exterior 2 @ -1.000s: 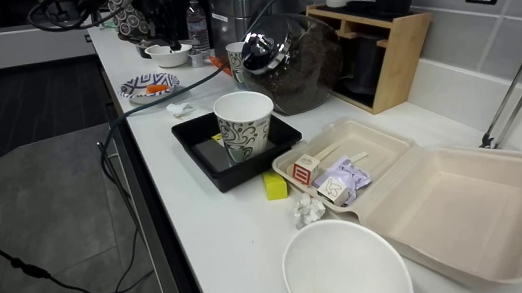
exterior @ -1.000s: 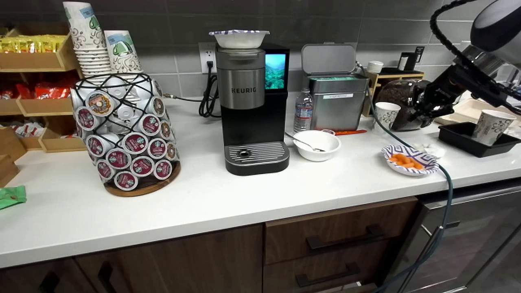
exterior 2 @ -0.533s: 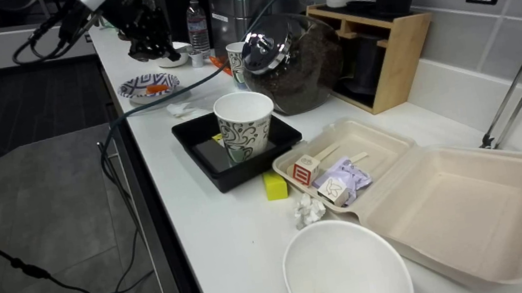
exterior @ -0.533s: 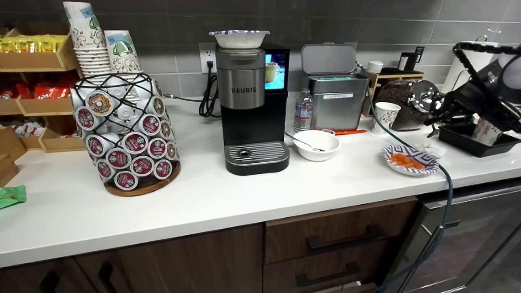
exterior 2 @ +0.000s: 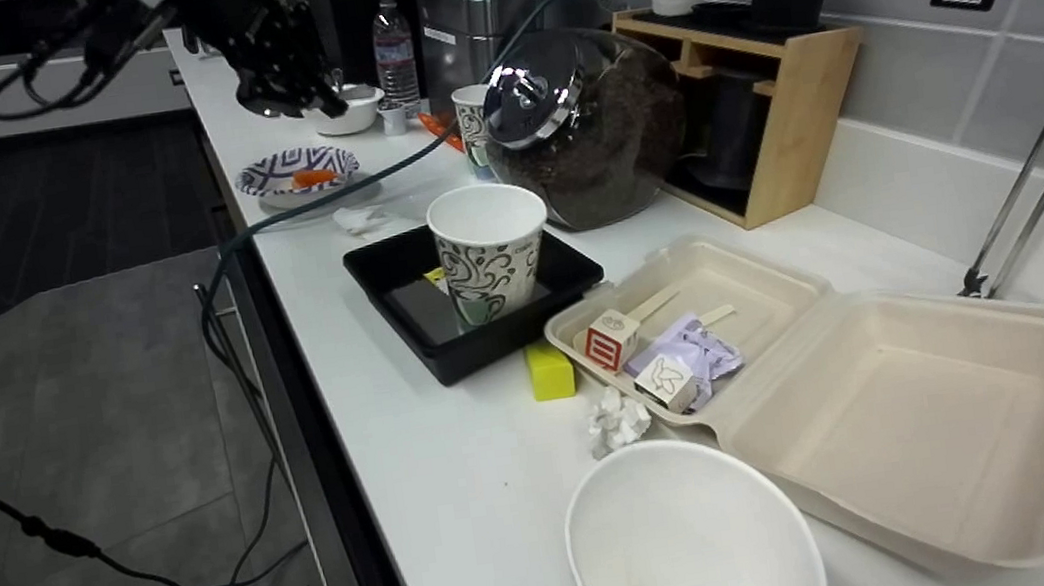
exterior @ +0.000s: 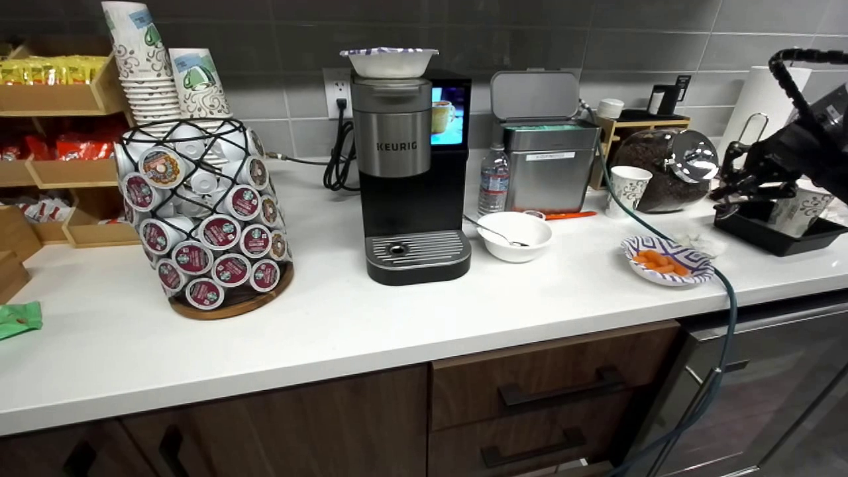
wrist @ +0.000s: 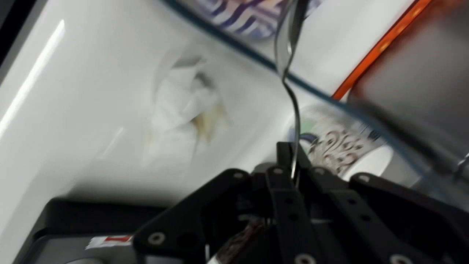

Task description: Put the silver spoon in the black and white bowl.

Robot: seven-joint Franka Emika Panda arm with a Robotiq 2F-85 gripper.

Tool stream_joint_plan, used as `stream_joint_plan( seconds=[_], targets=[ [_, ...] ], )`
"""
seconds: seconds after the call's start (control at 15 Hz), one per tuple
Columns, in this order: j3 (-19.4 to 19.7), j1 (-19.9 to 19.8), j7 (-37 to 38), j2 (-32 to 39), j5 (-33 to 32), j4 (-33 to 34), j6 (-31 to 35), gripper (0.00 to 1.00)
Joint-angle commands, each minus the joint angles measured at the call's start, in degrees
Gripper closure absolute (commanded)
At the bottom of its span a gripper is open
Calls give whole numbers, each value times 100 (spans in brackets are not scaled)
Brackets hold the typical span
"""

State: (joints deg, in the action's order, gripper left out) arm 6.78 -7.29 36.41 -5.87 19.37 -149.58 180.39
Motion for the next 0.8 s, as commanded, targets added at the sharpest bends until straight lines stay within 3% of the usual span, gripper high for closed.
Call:
stream_joint_plan(
  seconds=[0.0,0.13,0.2,0.53,0.6,0.73],
  targets=[
    [50,587,-343,-426,366,-31,-270,99],
    [274,1063,-794,-580,524,-13,-474,99],
    [-100,596,-493,-426,456,23,-258,99],
    [-149,550,-534,-433,491,22,-256,96],
    [-261,593,-85,-359,359,-78,218,99],
    [-877,368,712,-141,481,-290,1300,99]
  ],
)
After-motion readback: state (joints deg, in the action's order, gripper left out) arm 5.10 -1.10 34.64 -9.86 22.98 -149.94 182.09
